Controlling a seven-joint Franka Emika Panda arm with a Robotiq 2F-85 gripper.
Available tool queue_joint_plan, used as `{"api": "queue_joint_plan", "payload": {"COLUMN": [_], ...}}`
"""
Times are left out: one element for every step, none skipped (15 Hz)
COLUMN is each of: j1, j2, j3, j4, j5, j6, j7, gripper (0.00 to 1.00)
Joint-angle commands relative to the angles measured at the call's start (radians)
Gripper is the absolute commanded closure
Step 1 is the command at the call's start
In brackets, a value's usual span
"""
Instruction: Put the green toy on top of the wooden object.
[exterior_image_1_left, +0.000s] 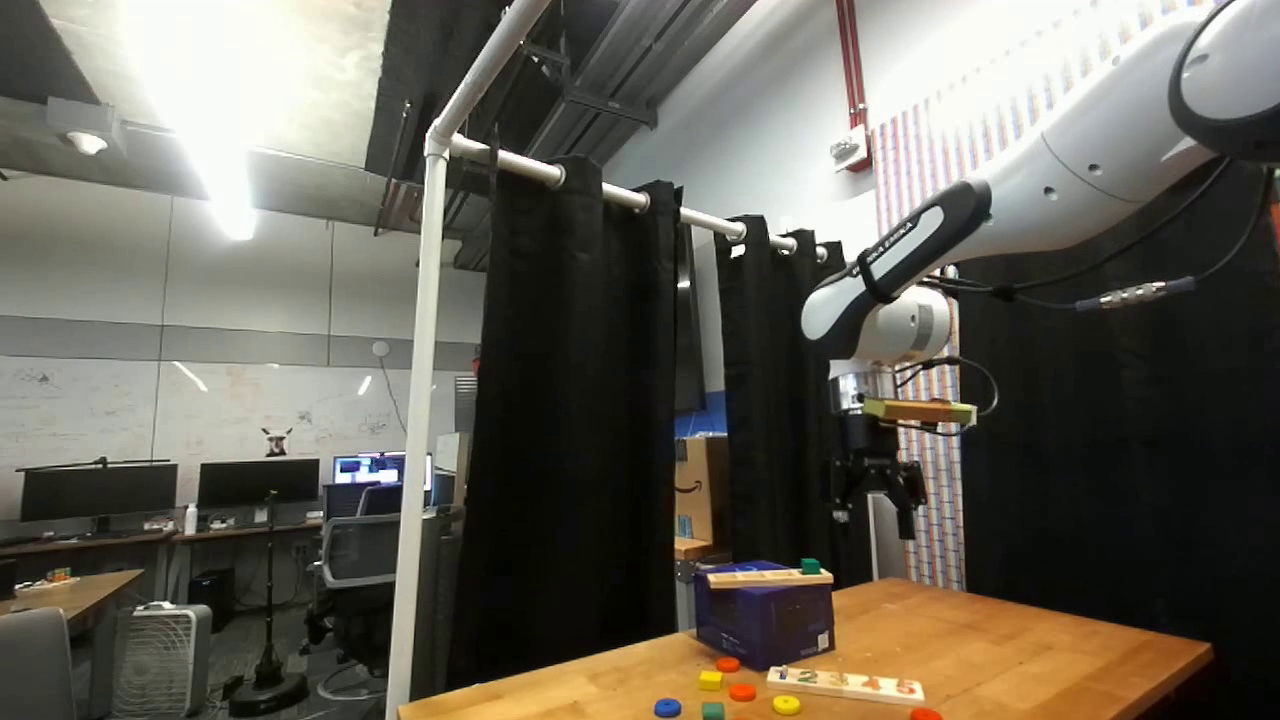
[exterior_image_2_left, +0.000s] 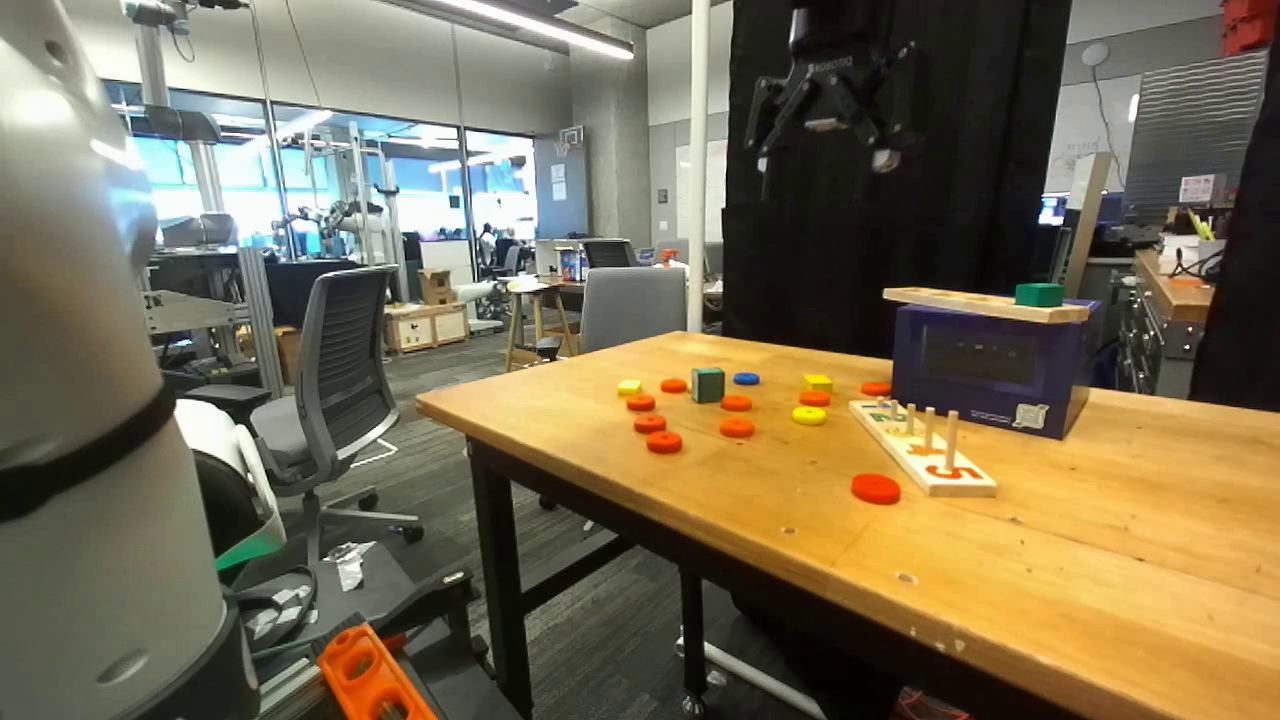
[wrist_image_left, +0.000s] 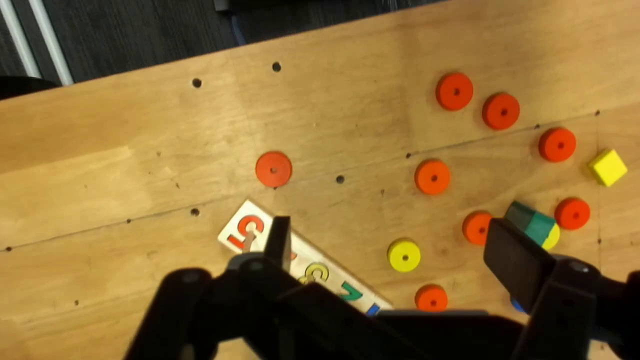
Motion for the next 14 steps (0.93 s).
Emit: {"api": "queue_joint_plan", "payload": {"j1": [0.023,0.027,0.030,0.033,0.034,0.035,0.035,0.036,0.038,0.045,0.047,0.049,0.052,0.056], "j2": [-0.170,-0.212,-0.251,-0.295,-0.335,-0.378,-0.418,-0.456,-0.488,-0.512,-0.535,-0.558,-0.581,-0.600], "j3": [0.003,0.004,0.007,0.006,0.008,0.006,0.005,0.002,-0.001,-0.007,-0.010,-0.013,-0.015,-0.018], "j4": [-0.257,-0.316,-0.366,-0.406,-0.439,-0.466,-0.488,-0.505,-0.516,-0.522,-0.528,-0.535,-0.542,-0.550], "j5": [-0.004,-0.005,-0.013,-0.020,-0.030,-0.036,-0.047,-0.054,-0.061,-0.067,-0.072,-0.074,-0.073,-0.068], "j6": [0.084,0.081,0.080,0.075,0.074,0.075,0.075,0.078,0.078,0.075,0.075,0.073,0.071,0.068], "j7": [-0.062,-0.077,-0.082,-0.093,-0.095,-0.104,-0.110,-0.120,-0.135,-0.159,-0.169,-0.182,-0.190,-0.198], "gripper": [0.00,0.00,0.00,0.00,0.00,0.00,0.00,0.00,0.00,0.00,0.00,0.00,0.00,0.00]}}
